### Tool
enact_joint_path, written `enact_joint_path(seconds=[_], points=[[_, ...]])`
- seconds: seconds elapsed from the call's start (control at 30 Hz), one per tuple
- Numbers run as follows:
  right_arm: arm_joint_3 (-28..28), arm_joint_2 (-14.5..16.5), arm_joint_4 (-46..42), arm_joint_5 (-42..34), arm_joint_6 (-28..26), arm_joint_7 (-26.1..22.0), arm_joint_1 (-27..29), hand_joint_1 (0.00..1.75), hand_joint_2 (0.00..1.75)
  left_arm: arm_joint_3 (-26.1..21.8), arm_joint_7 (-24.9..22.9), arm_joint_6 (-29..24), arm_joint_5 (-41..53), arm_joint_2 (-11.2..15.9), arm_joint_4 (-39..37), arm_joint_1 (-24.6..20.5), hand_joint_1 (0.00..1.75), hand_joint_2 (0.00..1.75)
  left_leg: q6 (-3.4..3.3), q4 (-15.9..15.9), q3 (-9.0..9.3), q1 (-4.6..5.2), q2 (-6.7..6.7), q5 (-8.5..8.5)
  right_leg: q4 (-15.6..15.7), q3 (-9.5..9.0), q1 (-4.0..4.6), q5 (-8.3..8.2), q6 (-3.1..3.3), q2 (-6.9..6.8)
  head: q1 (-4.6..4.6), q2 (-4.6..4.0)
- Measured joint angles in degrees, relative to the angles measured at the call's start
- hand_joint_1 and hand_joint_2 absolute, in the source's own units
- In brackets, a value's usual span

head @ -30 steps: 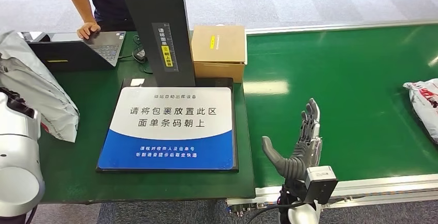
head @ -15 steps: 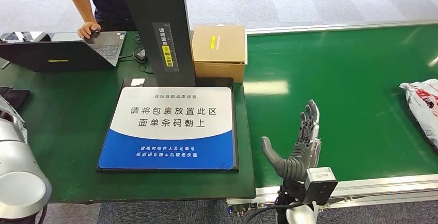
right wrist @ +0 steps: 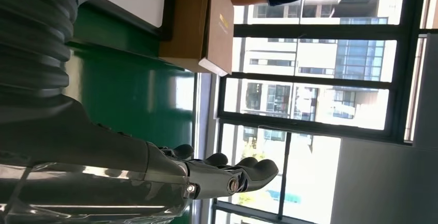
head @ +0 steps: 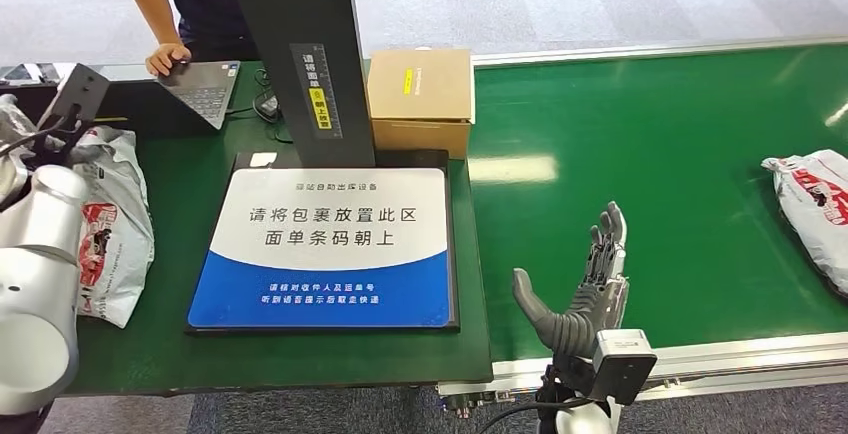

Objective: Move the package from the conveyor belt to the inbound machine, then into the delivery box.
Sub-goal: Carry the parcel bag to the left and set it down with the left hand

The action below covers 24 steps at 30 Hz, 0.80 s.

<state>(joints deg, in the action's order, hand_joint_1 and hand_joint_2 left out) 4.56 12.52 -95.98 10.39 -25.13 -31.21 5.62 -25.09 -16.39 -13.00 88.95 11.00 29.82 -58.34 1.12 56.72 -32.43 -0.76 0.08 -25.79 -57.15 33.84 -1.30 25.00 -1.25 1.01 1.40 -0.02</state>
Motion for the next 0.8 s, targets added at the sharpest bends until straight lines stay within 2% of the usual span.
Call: enact_joint_path(seconds=[0.07, 0.13, 0.2, 0.27, 0.33, 0.47, 0.5, 0.53, 0.63, 0.7, 0.73, 0.77, 0.8], points=[[0.0, 0.0, -0.4, 0.5, 0.4, 0.4, 0.2, 0.0, 1.75, 2.4, 2.4, -10.5, -3.1, 0.3, 0.6, 1.0, 0.0, 1.75, 0.0, 0.0, -0.02, 0.0, 0.01, -0.01, 0.0, 0.02, 0.0, 0.01, 0.0, 0.0, 0.01, 0.0], [0.0, 0.0, -0.6, 0.7, 0.7, 0.5, 0.3, 0.0, 1.75, 2.7, 8.9, -21.7, -8.5, 0.2, 4.5, 3.2, 0.0, 1.75, 0.02, 0.0, -0.03, 0.0, 0.02, -0.02, 0.0, 0.07, 0.0, 0.04, 0.01, 0.02, 0.0, 0.0], [0.0, 0.0, -0.6, 0.7, 1.0, 0.4, 0.3, 0.0, 1.75, 1.9, 15.4, -26.1, -12.3, 0.0, 9.3, 5.4, 0.0, 1.75, 0.03, 0.0, -0.06, 0.0, -0.05, -0.03, 0.0, 0.11, 0.01, 0.08, 0.0, -0.04, -0.01, 0.0], [0.1, 0.0, -0.6, 0.5, 1.0, 0.2, 0.3, 0.0, 1.75, 1.1, 18.3, -26.1, -13.4, -0.3, 12.4, 6.8, 0.0, 1.75, 0.03, 0.0, -0.1, 0.0, -0.15, -0.02, 0.0, 0.12, 0.01, 0.11, -0.01, -0.13, -0.02, 0.0], [0.1, 0.0, -0.6, 0.3, 0.8, 0.0, 0.3, 0.0, 1.75, 0.9, 18.8, -24.5, -15.3, -0.6, 13.9, 7.5, 0.0, 1.75, 0.02, 0.0, -0.11, 0.0, -0.18, -0.01, 0.0, 0.11, 0.01, 0.1, -0.01, -0.16, -0.02, 0.0], [0.1, 0.0, -0.6, -0.1, 1.2, -0.4, 0.3, 0.0, 1.75, 0.8, 22.8, -12.3, -33.5, -1.7, 14.8, 7.7, 0.0, 1.75, 0.01, 0.0, -0.08, 0.0, -0.17, 0.04, 0.0, 0.05, 0.01, 0.02, 0.01, -0.14, 0.0, 0.0], [0.1, 0.0, -0.6, -0.1, 1.5, -0.5, 0.3, 0.0, 1.75, 0.8, 24.8, -12.2, -37.9, -2.0, 15.6, 8.0, 0.0, 1.75, 0.01, 0.0, -0.09, 0.0, -0.12, 0.05, 0.0, 0.07, 0.01, 0.0, 0.02, -0.1, 0.0, 0.0], [0.0, 0.0, -0.6, -0.1, 1.8, -0.5, 0.3, 0.0, 1.75, 0.8, 27.2, -14.2, -41.9, -2.3, 16.8, 8.5, 0.0, 1.75, 0.02, 0.0, -0.09, 0.0, -0.04, 0.06, 0.0, 0.1, 0.0, -0.03, 0.04, -0.04, 0.0, 0.0], [0.1, 0.0, -0.6, 0.1, 2.1, -0.5, 0.3, 0.0, 1.75, 0.0, 36.4, -23.9, -50.7, -3.6, 22.5, 10.1, 0.0, 1.75, 0.03, 0.0, -0.11, 0.01, 0.06, 0.05, 0.0, 0.17, 0.0, -0.03, 0.05, 0.03, -0.01, 0.0], [0.1, 0.0, -0.6, 0.2, 1.8, -0.5, 0.3, 0.0, 1.75, -2.3, 41.8, -25.6, -46.7, -5.1, 26.6, 10.8, 0.0, 1.75, 0.02, 0.0, -0.16, 0.01, -0.15, 0.05, 0.0, 0.15, 0.01, 0.03, 0.01, -0.15, 0.0, 0.0], [0.2, 0.0, -0.6, 0.2, 1.6, -0.5, 0.3, 0.0, 1.75, -3.7, 42.9, -25.6, -42.3, -5.8, 28.0, 10.9, 0.0, 1.75, 0.02, 0.0, -0.17, 0.01, -0.26, 0.06, 0.0, 0.14, 0.0, 0.05, -0.01, -0.24, 0.01, 0.0], [0.3, 0.0, -0.6, 0.2, 1.3, -0.5, 0.3, 0.0, 1.75, -4.7, 42.2, -25.1, -37.2, -6.4, 28.6, 10.7, 0.0, 1.75, 0.02, 0.0, -0.16, 0.02, -0.32, 0.06, 0.0, 0.13, 0.0, 0.07, -0.01, -0.29, 0.0, 0.0], [0.4, 0.0, -0.6, 0.2, 1.0, -0.5, 0.4, 0.0, 1.75, -5.0, 39.5, -23.8, -31.9, -6.5, 28.1, 10.3, 0.0, 1.75, 0.02, 0.0, -0.15, 0.02, -0.32, 0.06, 0.0, 0.14, 0.0, 0.06, -0.02, -0.3, -0.01, 0.0]])
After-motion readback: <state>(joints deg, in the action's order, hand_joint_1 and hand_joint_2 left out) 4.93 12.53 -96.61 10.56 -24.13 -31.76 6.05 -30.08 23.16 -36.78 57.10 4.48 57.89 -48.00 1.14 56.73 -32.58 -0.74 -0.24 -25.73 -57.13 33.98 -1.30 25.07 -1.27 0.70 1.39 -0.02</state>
